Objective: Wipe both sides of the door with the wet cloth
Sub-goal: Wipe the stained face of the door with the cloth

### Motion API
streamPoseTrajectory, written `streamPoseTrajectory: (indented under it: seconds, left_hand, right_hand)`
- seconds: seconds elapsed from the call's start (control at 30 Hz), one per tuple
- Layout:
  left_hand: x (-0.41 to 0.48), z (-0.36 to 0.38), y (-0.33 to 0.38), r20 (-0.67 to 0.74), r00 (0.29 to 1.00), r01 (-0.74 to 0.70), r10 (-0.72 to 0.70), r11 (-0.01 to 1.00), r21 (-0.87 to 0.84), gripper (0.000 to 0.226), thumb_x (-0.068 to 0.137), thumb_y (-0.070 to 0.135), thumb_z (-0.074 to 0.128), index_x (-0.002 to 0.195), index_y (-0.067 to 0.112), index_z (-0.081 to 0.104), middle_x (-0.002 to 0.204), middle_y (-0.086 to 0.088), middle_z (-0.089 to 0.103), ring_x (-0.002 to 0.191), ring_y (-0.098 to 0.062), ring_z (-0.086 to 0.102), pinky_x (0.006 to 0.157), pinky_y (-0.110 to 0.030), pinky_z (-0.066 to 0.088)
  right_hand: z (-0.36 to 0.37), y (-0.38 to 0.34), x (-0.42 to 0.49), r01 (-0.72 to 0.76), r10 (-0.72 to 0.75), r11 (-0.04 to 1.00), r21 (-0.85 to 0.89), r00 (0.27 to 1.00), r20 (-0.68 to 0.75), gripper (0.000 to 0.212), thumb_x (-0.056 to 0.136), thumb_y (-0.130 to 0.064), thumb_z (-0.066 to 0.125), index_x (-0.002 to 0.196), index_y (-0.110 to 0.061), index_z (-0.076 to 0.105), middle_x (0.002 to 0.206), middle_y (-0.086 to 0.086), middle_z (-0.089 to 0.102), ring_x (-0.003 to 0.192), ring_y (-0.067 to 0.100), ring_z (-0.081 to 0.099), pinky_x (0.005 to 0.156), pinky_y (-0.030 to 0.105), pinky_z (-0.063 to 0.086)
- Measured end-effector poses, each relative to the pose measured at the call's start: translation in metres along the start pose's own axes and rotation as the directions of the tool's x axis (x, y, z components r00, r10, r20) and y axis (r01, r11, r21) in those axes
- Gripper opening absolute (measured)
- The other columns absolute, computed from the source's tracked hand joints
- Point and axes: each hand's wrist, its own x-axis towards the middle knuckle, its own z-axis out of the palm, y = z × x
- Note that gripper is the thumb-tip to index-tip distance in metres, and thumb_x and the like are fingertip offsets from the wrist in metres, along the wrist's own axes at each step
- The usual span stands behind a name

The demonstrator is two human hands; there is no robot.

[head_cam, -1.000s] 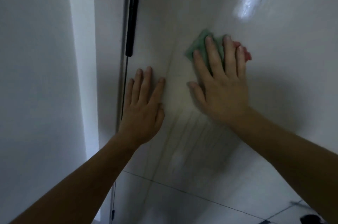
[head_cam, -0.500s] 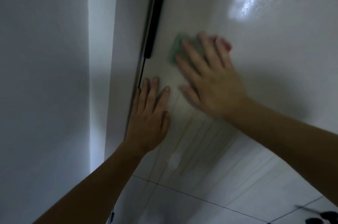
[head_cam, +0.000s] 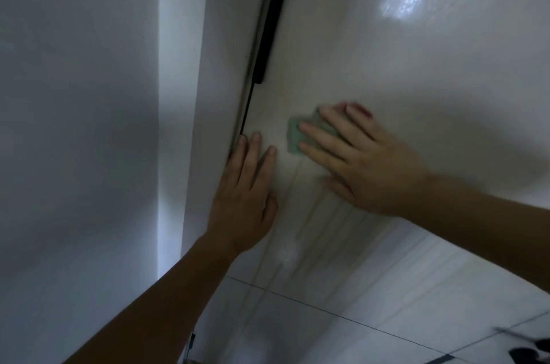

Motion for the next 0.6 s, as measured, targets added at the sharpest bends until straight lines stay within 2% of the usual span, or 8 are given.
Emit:
streamPoseTrajectory:
  seconds: [0.07, 0.1, 0.2, 0.27, 0.5, 0.6]
  left_hand:
    - [-0.001, 0.001, -0.001, 0.002, 1.000, 0.001, -0.001, 1.000, -0.005, 0.075, 0.093, 0.017, 0.061, 0.158, 0.000, 0.029, 0.168, -0.023, 0.010, 0.158, -0.040, 0.005, 0.126, -0.054, 0.019]
    - [-0.001, 0.002, 0.000, 0.000, 1.000, 0.007, -0.007, 1.000, -0.008, 0.075, 0.093, 0.018, 0.061, 0.158, 0.000, 0.028, 0.168, -0.023, 0.010, 0.158, -0.040, 0.005, 0.126, -0.055, 0.019]
    - [-0.006, 0.006, 0.002, -0.007, 1.000, 0.022, -0.022, 0.999, -0.027, 0.075, 0.093, 0.017, 0.061, 0.158, 0.001, 0.028, 0.168, -0.023, 0.010, 0.157, -0.040, 0.005, 0.126, -0.055, 0.017]
    - [-0.010, 0.009, 0.001, -0.017, 0.999, 0.037, -0.038, 0.998, -0.044, 0.075, 0.093, 0.016, 0.061, 0.159, 0.003, 0.027, 0.169, -0.022, 0.010, 0.158, -0.040, 0.005, 0.127, -0.053, 0.016]
    - [-0.012, 0.011, 0.005, -0.017, 0.997, 0.073, -0.075, 0.994, -0.075, 0.072, 0.096, 0.022, 0.053, 0.160, 0.007, 0.025, 0.171, -0.017, 0.006, 0.158, -0.037, 0.002, 0.126, -0.055, 0.020]
    - [-0.014, 0.012, 0.002, -0.031, 0.998, 0.059, -0.062, 0.996, -0.072, 0.070, 0.098, 0.024, 0.049, 0.160, 0.008, 0.023, 0.171, -0.017, 0.006, 0.159, -0.036, 0.004, 0.127, -0.053, 0.020]
  right_hand:
    - [0.004, 0.000, -0.018, 0.052, -0.052, 0.999, 0.002, 0.998, 0.016, 0.063, 0.104, -0.045, 0.044, 0.159, -0.017, 0.031, 0.168, 0.006, 0.023, 0.155, 0.035, 0.018, 0.126, 0.052, 0.016]
    - [0.002, 0.004, -0.013, 0.033, -0.033, 0.999, -0.003, 0.999, -0.010, 0.062, 0.105, -0.045, 0.044, 0.159, -0.017, 0.033, 0.167, 0.006, 0.024, 0.155, 0.035, 0.019, 0.125, 0.052, 0.018]
    - [-0.007, 0.011, 0.030, -0.153, 0.153, 0.988, 0.010, 0.980, -0.130, 0.061, 0.107, -0.048, 0.040, 0.158, -0.015, 0.035, 0.167, 0.009, 0.025, 0.154, 0.038, 0.019, 0.125, 0.055, 0.017]
    - [-0.008, 0.003, 0.047, -0.221, 0.225, 0.974, 0.043, 0.963, -0.151, 0.064, 0.106, -0.050, 0.039, 0.158, -0.014, 0.033, 0.167, 0.011, 0.023, 0.155, 0.039, 0.016, 0.125, 0.057, 0.015]
    - [0.019, -0.016, -0.055, -0.051, 0.051, 0.999, 0.018, 0.999, 0.001, 0.069, 0.100, -0.045, 0.049, 0.160, -0.017, 0.028, 0.168, 0.008, 0.021, 0.155, 0.036, 0.013, 0.126, 0.051, 0.010]
    - [0.015, -0.013, -0.027, -0.061, 0.062, 0.998, 0.015, 0.995, -0.082, 0.063, 0.104, -0.047, 0.042, 0.159, -0.016, 0.032, 0.168, 0.008, 0.022, 0.155, 0.035, 0.016, 0.126, 0.052, 0.013]
